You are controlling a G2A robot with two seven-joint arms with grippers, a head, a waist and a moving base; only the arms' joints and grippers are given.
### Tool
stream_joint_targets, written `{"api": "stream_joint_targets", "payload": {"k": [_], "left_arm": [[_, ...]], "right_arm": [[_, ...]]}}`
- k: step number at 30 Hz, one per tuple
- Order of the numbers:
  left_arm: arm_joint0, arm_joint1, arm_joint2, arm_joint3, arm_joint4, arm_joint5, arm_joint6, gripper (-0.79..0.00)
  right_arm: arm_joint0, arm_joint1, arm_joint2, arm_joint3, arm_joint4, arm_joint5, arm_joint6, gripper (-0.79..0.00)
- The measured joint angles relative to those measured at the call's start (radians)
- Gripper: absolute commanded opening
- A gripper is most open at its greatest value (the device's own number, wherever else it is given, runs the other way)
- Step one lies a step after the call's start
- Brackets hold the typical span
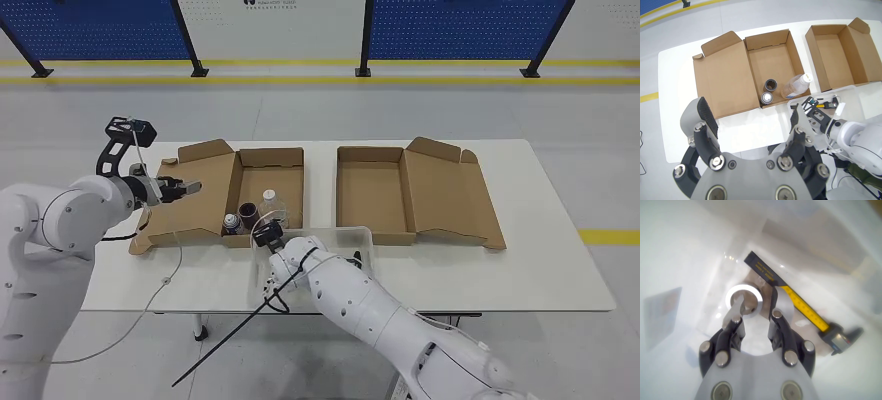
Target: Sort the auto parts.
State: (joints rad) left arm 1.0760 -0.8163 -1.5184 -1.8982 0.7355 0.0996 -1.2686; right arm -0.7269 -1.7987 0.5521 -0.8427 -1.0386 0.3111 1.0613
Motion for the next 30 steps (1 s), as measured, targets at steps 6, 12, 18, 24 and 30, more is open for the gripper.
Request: {"api": "stream_joint_targets", "payload": {"k": [6, 12, 18, 24, 30], "left_arm": [[0.003, 0.001, -0.003, -0.001, 0.000, 0.003, 0.003, 0.000], [0.006, 0.002, -0.005, -0.003, -0.001, 0.004, 0.004, 0.000], [0.009, 0.002, -0.008, -0.005, -0.005, 0.001, 0.005, 0.000], [0.014, 0.004, -0.013, -0.009, -0.006, 0.002, 0.007, 0.000], [0.020, 0.004, -0.015, -0.012, -0.010, 0.001, 0.006, 0.000]], "right_arm": [[0.004, -0.011, 0.002, 0.020, -0.004, -0.005, -0.001, -0.656], [0.007, -0.020, 0.007, 0.027, -0.015, -0.004, 0.000, -0.723], [0.004, -0.026, 0.015, 0.034, -0.017, -0.010, 0.001, -0.785], [-0.001, -0.028, 0.031, 0.028, -0.023, -0.001, -0.010, -0.785], [-0.021, -0.013, 0.068, -0.031, -0.042, 0.017, 0.004, -0.785]]}}
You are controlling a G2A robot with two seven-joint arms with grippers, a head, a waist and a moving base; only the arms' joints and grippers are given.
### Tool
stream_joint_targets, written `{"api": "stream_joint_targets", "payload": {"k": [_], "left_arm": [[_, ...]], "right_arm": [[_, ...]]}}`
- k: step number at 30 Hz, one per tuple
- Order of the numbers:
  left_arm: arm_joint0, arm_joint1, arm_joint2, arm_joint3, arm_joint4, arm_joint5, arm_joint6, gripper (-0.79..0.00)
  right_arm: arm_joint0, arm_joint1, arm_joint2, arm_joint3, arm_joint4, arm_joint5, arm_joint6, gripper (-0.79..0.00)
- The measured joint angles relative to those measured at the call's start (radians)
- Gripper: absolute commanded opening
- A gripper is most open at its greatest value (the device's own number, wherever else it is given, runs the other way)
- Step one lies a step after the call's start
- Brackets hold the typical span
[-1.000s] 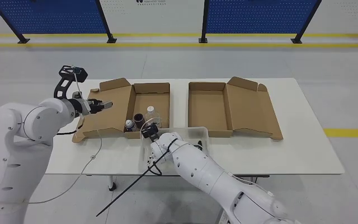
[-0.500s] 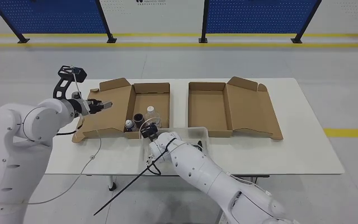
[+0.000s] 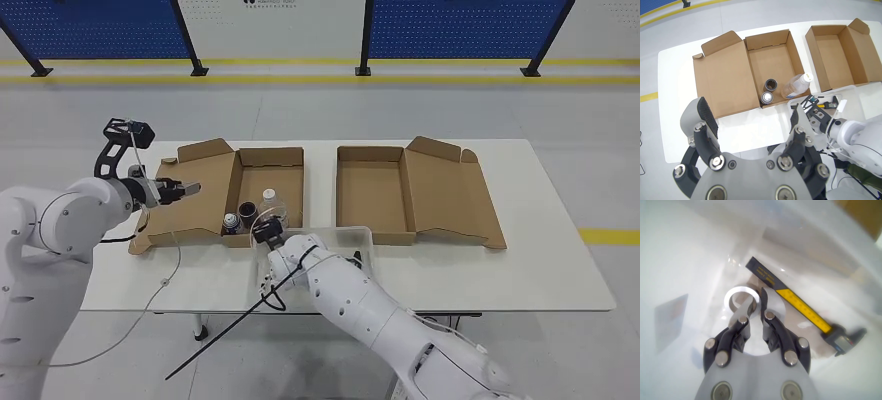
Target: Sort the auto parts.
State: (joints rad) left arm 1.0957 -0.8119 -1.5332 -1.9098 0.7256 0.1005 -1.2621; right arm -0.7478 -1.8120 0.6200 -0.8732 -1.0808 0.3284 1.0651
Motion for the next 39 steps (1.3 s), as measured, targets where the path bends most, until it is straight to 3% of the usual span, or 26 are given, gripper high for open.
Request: {"api": "stream_joint_targets", "payload": {"k": [9, 19, 28, 39], "left_arm": [[0.002, 0.000, 0.005, 0.000, -0.007, 0.000, 0.005, 0.000], [-0.003, -0.002, 0.020, 0.002, -0.018, 0.003, 0.016, 0.000], [-0.010, -0.004, 0.041, 0.004, -0.030, 0.007, 0.029, 0.000], [-0.015, -0.006, 0.054, 0.008, -0.039, 0.011, 0.038, 0.000]], "right_arm": [[-0.106, 0.059, 0.106, -0.222, -0.061, 0.013, 0.036, -0.785], [-0.335, 0.141, 0.289, -0.583, -0.121, -0.050, 0.073, -0.785], [-0.571, 0.192, 0.505, -0.818, 0.075, -0.227, -0.070, -0.785], [-0.685, 0.219, 0.632, -0.880, 0.409, -0.460, -0.220, -0.785]]}}
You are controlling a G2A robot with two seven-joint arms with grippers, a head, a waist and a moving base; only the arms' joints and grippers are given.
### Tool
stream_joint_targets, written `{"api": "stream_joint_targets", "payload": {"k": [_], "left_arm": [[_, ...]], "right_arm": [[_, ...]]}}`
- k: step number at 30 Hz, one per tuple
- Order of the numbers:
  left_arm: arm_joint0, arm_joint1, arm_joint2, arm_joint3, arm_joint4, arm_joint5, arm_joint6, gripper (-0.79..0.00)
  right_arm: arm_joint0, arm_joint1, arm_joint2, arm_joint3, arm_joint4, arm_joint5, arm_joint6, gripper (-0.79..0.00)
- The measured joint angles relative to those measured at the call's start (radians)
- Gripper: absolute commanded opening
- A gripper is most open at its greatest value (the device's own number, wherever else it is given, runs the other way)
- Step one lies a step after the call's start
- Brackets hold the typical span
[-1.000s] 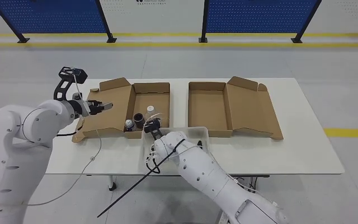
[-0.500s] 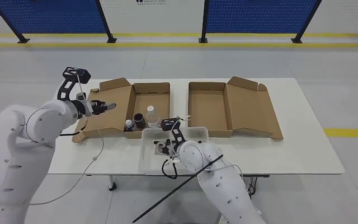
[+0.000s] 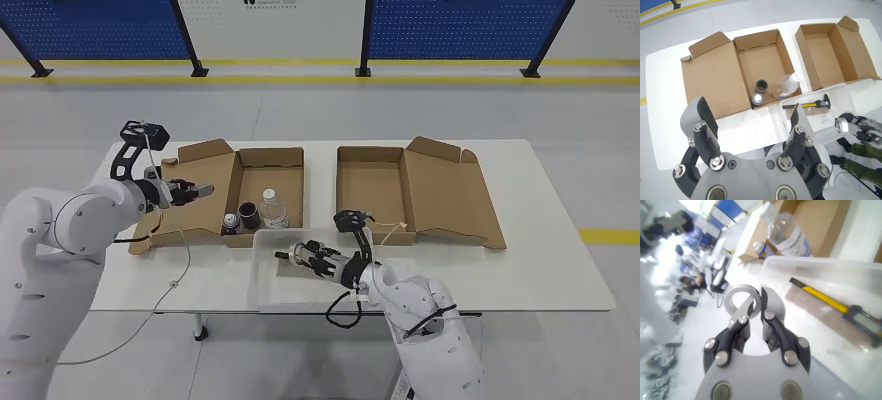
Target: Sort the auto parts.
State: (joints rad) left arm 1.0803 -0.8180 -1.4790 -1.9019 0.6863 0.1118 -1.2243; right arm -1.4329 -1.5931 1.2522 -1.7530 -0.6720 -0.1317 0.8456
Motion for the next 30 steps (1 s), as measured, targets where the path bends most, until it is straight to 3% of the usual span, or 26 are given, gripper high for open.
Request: {"api": "stream_joint_targets", "payload": {"k": [19, 30], "left_arm": [[0.015, 0.003, -0.015, -0.002, 0.008, 0.001, 0.010, 0.000], [0.015, 0.003, -0.015, -0.003, 0.009, 0.001, 0.011, 0.000]], "right_arm": [[-0.037, 0.036, -0.001, -0.027, 0.347, -0.237, -0.046, -0.785], [-0.022, 0.056, -0.021, -0.005, 0.377, -0.242, -0.074, -0.785]]}}
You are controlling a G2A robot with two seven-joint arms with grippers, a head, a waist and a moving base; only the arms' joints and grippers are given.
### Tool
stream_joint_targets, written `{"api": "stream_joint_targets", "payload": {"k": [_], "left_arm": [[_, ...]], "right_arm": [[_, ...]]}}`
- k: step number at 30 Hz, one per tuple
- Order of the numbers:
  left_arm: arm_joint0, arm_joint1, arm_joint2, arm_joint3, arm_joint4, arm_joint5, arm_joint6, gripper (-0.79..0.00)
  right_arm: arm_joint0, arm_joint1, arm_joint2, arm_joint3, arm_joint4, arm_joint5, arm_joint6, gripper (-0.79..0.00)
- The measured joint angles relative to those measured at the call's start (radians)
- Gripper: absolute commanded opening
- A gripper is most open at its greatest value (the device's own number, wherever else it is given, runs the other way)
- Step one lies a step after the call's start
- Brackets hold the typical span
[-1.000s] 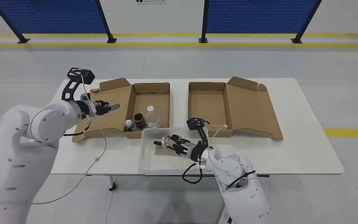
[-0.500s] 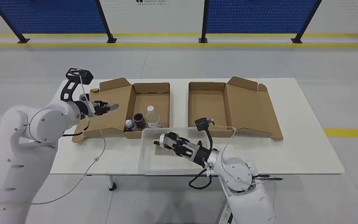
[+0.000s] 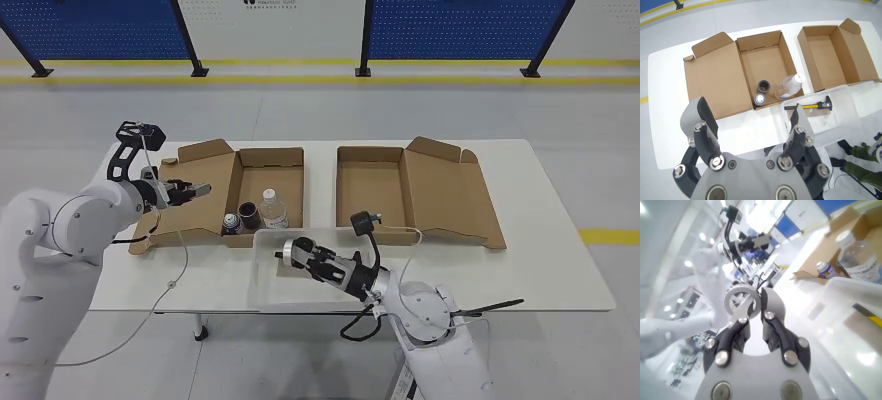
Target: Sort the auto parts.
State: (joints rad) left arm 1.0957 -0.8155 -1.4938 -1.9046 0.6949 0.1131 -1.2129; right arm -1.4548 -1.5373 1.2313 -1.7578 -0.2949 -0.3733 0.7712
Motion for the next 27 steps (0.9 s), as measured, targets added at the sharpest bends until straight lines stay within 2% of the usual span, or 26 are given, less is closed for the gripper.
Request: {"api": "stream_joint_targets", "payload": {"k": [14, 18, 27], "left_arm": [[0.000, 0.000, 0.000, 0.000, 0.000, 0.000, 0.000, 0.000], [0.000, 0.000, 0.000, 0.000, 0.000, 0.000, 0.000, 0.000], [0.000, 0.000, 0.000, 0.000, 0.000, 0.000, 0.000, 0.000]], "right_arm": [[0.016, 0.026, -0.008, -0.012, -0.054, 0.047, -0.044, -0.785], [0.024, 0.038, 0.021, -0.062, -0.161, 0.141, -0.042, -0.785], [0.025, 0.063, 0.070, -0.206, -0.470, 0.424, 0.002, -0.785]]}}
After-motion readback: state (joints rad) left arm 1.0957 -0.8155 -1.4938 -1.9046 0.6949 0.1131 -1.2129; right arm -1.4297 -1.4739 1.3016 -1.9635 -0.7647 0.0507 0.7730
